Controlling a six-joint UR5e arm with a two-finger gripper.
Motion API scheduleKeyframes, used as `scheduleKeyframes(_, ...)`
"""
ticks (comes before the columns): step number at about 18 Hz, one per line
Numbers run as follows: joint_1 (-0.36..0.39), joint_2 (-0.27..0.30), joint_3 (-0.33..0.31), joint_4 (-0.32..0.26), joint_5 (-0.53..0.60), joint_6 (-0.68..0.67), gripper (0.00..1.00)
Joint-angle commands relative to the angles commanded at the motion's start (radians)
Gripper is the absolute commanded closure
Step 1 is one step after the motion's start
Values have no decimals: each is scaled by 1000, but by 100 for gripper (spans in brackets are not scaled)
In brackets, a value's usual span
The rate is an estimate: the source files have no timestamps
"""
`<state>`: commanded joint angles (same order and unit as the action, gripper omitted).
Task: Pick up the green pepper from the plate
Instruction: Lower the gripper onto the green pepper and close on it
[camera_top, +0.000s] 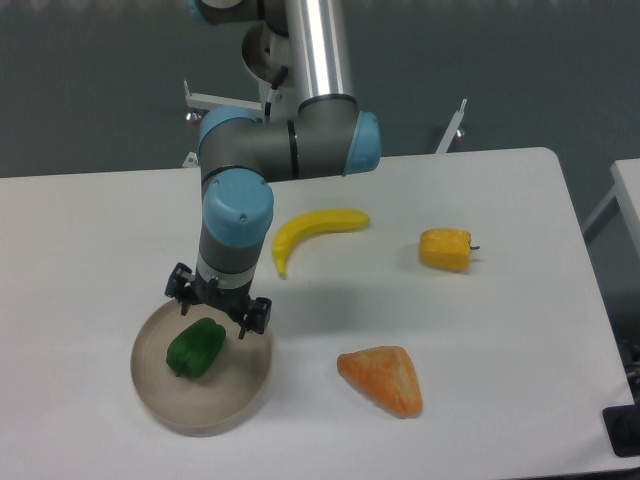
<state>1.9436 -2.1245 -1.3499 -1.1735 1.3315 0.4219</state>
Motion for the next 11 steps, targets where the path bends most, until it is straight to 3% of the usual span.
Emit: scheduleKeyframes(11, -38, -71, 2, 66, 6, 9, 0)
